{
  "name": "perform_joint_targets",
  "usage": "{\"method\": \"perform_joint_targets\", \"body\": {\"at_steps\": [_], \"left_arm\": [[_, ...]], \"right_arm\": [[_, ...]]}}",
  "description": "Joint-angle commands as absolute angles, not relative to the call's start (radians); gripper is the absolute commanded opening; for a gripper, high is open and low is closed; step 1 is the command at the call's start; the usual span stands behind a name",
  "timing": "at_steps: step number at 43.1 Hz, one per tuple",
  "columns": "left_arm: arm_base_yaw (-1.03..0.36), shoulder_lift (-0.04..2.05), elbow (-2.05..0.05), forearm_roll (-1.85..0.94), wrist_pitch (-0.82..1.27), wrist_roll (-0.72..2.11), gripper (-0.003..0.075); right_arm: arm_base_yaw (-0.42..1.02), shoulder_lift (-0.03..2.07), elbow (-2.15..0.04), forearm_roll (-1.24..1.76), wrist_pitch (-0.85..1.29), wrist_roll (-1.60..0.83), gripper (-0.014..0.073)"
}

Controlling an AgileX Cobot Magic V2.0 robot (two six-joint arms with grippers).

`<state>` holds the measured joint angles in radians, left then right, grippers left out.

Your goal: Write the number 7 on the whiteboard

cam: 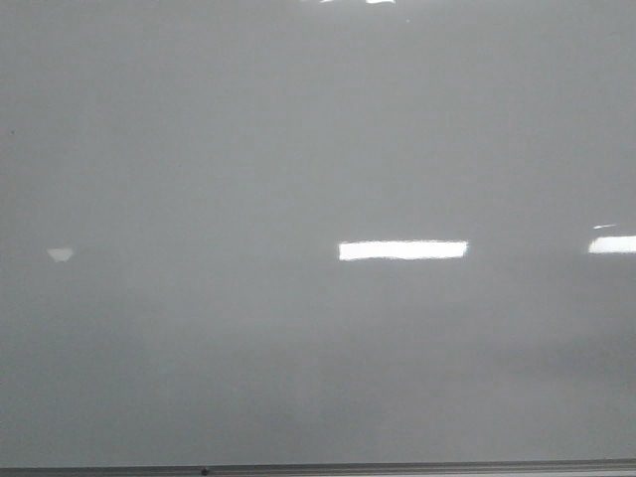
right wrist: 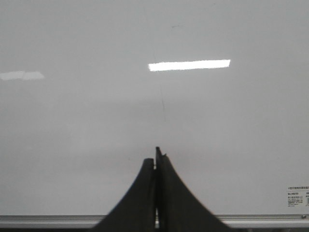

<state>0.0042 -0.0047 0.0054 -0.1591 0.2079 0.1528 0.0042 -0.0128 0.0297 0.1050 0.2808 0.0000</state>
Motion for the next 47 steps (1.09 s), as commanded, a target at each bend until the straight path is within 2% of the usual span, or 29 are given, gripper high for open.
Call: {"method": "perform_joint_targets", "body": {"at_steps": [1,47], "left_arm": [[0.003,-0.019,0.009,-0.165,0.128,0.143,-0.0020],[0.003,-0.019,0.009,-0.165,0.128,0.143,-0.0020]], "right_arm": [[0.006,-0.029,0.023,0.103,0.201,-0.007,-0.0068],[0.006,-0.029,0.023,0.105,0.177,-0.006,-0.0068]]}}
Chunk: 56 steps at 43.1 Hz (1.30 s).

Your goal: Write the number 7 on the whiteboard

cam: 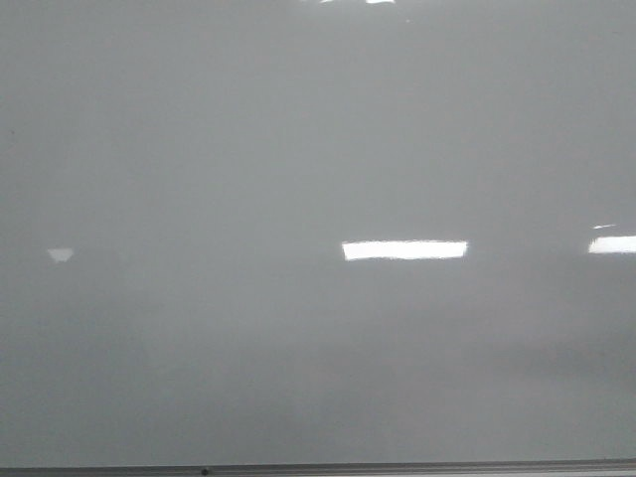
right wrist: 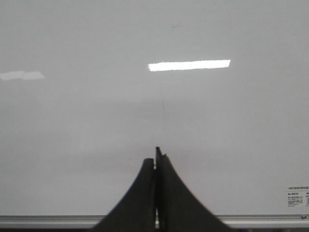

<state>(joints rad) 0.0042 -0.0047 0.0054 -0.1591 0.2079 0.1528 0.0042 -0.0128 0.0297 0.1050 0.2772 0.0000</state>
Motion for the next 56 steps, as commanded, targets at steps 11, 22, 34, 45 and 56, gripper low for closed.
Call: {"method": "perform_joint_targets", "body": {"at_steps": [11,22,34,45,56], "left_arm": [[0.003,-0.019,0.009,-0.172,0.031,0.143,-0.0020],[0.003,-0.013,-0.120,-0.193,-0.079,0.143,-0.0020],[0.003,0.258,-0.359,-0.133,0.227,0.145,-0.0020],[0.003,0.498,-0.379,-0.128,0.155,0.145,-0.0008],[0.003,0.563,-0.379,-0.131,0.131,0.145,0.0514]], "right_arm": [[0.006,-0.029,0.022,0.123,0.080,-0.006,-0.0068],[0.006,-0.028,-0.127,0.123,0.100,-0.006,-0.0067],[0.006,0.157,-0.363,0.199,0.285,0.007,-0.0066],[0.006,0.333,-0.382,0.197,0.270,0.007,-0.0064],[0.006,0.345,-0.382,0.197,0.279,0.006,0.0387]]}}
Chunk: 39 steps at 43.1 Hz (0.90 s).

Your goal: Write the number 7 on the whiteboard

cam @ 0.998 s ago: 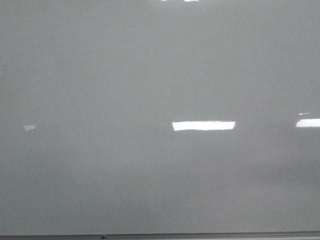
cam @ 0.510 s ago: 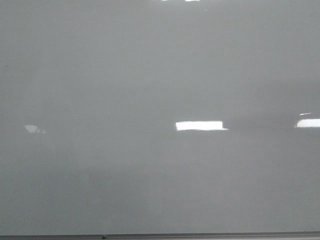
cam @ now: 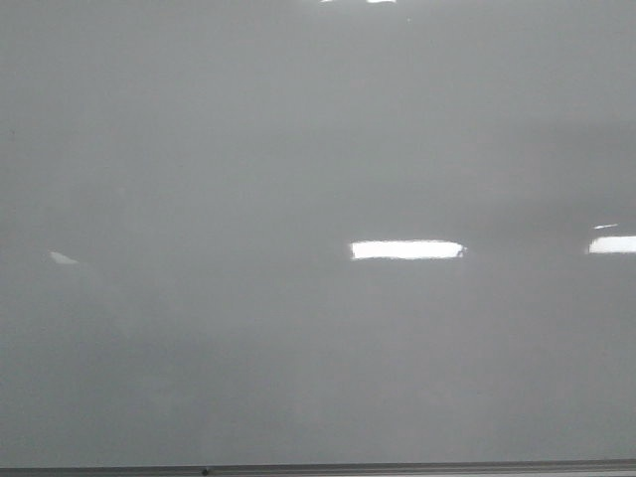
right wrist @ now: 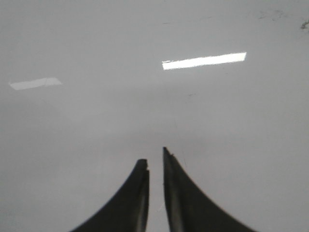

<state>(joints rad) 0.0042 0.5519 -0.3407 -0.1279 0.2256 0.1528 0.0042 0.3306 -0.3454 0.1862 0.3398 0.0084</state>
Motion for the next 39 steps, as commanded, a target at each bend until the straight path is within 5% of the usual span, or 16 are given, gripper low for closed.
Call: {"method": "perform_joint_targets", "body": {"at_steps": [1,4,8,22,39], "left_arm": [[0.003,0.563,-0.379,-0.131,0.130,0.145,0.0552],[0.003,0.563,-0.379,-0.131,0.116,0.145,0.0623],[0.003,0.563,-0.379,-0.131,0.105,0.145,0.0627],[0.003,0.623,-0.389,-0.167,0.156,0.145,0.0615],[0.115,1.199,-0.643,-0.172,0.356,0.119,0.0545]], "right_arm": [[0.006,0.345,-0.382,0.197,0.279,0.006,0.0437],[0.006,0.345,-0.382,0.197,0.279,0.006,0.0570],[0.006,0.345,-0.382,0.197,0.279,0.006,0.0649],[0.006,0.345,-0.382,0.197,0.280,0.006,0.0652],[0.006,0.345,-0.382,0.197,0.270,0.006,0.0652]]}}
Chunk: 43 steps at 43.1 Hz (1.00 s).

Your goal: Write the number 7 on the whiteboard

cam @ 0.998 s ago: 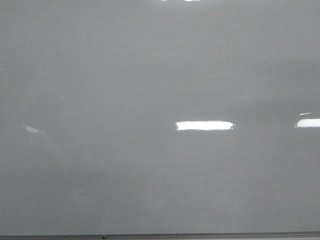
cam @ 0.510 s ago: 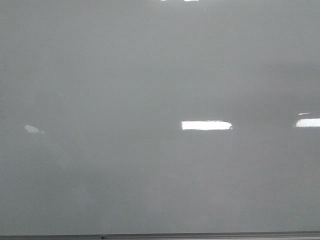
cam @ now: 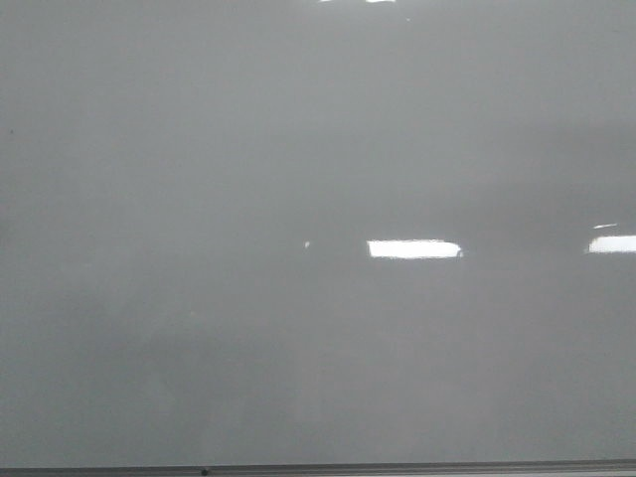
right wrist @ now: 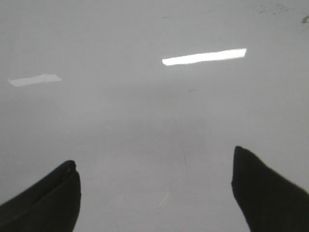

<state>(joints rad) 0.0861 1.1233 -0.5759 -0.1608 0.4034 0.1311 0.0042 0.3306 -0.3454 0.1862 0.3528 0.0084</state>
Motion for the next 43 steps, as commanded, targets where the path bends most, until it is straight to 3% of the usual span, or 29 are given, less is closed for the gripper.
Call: {"method": "perform_joint_targets", "body": {"at_steps": [1,19,30,35,43], "left_arm": [[0.125,1.222,-0.652,-0.172,0.353,0.121,0.0545],[0.076,1.405,-0.689,-0.165,0.111,0.156,0.0545],[0.076,1.460,-0.691,-0.165,0.073,0.156,0.0537],[0.076,1.460,-0.691,-0.165,0.048,0.156,0.0440],[0.076,1.460,-0.691,-0.165,-0.008,0.156,0.0181]], "right_arm": [[0.006,0.345,-0.382,0.197,0.270,0.006,0.0652],[0.006,0.345,-0.382,0.197,0.269,0.006,0.0652],[0.006,0.345,-0.382,0.197,0.269,0.006,0.0652],[0.006,0.345,-0.382,0.197,0.269,0.006,0.0652],[0.006,0.345,-0.382,0.197,0.269,0.006,0.0652]]}}
